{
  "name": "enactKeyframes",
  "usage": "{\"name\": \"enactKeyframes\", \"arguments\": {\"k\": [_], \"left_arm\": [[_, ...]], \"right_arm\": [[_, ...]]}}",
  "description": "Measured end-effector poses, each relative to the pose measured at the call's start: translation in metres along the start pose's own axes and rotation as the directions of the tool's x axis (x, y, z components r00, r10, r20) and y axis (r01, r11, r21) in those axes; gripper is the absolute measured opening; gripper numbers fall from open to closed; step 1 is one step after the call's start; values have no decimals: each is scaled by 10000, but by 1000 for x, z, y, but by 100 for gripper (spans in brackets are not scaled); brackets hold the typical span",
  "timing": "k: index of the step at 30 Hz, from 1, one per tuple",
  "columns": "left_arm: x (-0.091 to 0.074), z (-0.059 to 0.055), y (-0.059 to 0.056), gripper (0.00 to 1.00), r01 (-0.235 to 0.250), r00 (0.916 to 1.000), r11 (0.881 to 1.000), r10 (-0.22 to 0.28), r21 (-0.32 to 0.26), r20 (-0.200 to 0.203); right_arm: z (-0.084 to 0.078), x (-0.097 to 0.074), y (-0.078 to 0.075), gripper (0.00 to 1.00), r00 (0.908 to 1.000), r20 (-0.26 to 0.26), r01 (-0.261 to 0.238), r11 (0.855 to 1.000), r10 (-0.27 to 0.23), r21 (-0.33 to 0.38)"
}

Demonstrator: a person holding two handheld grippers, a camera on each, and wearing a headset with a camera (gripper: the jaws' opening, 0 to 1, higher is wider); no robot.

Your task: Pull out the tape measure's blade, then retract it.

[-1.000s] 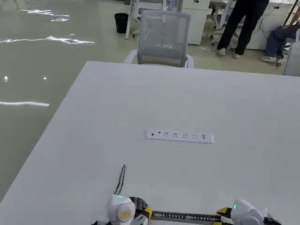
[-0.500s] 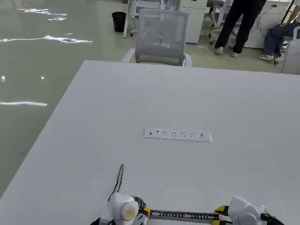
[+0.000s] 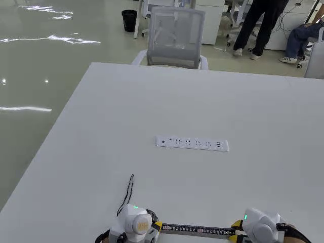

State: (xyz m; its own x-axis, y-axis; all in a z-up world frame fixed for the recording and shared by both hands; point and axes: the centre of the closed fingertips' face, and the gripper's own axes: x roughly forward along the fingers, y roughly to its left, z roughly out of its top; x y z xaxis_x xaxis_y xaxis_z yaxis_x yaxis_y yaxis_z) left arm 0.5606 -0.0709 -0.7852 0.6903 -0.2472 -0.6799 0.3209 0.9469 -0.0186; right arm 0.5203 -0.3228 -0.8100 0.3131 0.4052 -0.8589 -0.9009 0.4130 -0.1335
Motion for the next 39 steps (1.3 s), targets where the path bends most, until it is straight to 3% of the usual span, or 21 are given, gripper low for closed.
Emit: {"name": "enactKeyframes", "arguments": {"k": [21, 28, 39], "left_arm": [[1, 0, 0, 59, 69, 10000, 10000, -69, -27, -66], [0, 0, 0, 59, 78, 9999, 10000, -79, -29, -81], [0, 0, 0, 59, 84, 9999, 9999, -84, -68, -66]], "right_arm": [[-2, 0, 0, 12, 9992, -291, -285, 9991, 276, -310], [-1, 0, 1, 12, 9990, -406, -191, 9979, 167, -612], [0, 1, -1, 12, 9992, -401, -96, 9988, 77, -476]]}}
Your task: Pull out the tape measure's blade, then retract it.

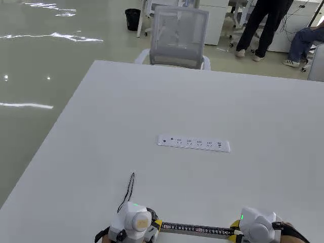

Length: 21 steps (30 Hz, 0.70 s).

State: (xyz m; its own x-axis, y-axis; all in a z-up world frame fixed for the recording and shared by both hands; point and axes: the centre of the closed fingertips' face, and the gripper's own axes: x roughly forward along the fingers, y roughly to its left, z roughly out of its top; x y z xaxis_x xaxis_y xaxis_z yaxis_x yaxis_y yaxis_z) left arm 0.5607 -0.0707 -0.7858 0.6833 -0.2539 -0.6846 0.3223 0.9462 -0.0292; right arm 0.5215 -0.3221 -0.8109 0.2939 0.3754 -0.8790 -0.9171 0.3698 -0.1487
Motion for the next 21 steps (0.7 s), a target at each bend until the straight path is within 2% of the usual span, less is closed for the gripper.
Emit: {"name": "enactKeyframes", "arguments": {"k": [11, 17, 21], "left_arm": [[0, 0, 0, 59, -67, 10000, 9999, 67, -156, 26], [0, 0, 0, 59, -178, 9997, 9996, 182, -239, 152], [0, 0, 1, 59, -174, 9997, 9996, 177, -216, 153]], "right_arm": [[5, 3, 2, 12, 10000, -6, -37, 10000, 37, 64], [15, 8, 7, 12, 9999, 36, -104, 9999, 104, 12], [16, 8, 7, 12, 9999, 34, -105, 9999, 105, -15]]}}
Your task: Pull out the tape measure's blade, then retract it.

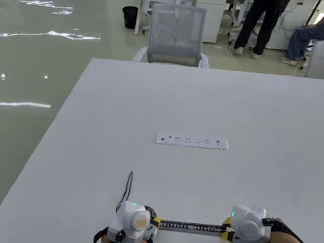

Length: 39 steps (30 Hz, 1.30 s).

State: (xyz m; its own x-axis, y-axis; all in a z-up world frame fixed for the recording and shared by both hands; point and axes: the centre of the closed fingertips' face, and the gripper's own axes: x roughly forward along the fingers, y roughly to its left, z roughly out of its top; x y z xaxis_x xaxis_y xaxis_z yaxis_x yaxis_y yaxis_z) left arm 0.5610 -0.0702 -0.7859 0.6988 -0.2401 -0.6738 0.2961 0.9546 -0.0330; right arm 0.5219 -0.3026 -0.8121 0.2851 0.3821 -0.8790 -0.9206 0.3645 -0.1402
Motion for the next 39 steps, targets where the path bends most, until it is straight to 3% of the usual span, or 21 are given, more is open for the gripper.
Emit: {"name": "enactKeyframes", "arguments": {"k": [12, 39], "left_arm": [[-1, 0, 0, 58, 75, 10000, 9999, -74, 76, -29], [-1, 0, -1, 59, 185, 9998, 9998, -185, 121, 7]], "right_arm": [[0, 1, 0, 12, 10000, -49, 5, 10000, -5, -60], [18, 7, 6, 12, 9999, 99, -29, 9999, 31, -146]]}}
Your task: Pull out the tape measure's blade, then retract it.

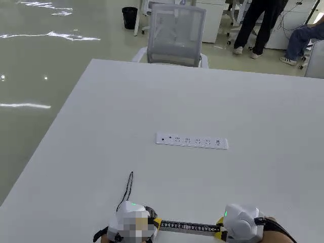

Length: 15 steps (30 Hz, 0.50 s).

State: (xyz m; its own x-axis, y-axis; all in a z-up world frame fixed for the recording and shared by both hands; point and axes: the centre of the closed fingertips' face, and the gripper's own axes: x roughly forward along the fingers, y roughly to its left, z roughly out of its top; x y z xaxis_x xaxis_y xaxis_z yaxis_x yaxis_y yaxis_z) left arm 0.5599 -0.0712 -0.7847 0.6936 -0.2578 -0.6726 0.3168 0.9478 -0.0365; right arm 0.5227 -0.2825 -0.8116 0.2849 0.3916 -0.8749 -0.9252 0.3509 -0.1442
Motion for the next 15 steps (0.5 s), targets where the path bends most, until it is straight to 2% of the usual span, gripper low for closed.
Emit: {"name": "enactKeyframes", "arguments": {"k": [15], "left_arm": [[1, 0, 0, 59, 24, 10000, 10000, -24, -32, -58]], "right_arm": [[4, 2, 1, 12, 10000, -52, -70, 10000, 70, -24]]}}
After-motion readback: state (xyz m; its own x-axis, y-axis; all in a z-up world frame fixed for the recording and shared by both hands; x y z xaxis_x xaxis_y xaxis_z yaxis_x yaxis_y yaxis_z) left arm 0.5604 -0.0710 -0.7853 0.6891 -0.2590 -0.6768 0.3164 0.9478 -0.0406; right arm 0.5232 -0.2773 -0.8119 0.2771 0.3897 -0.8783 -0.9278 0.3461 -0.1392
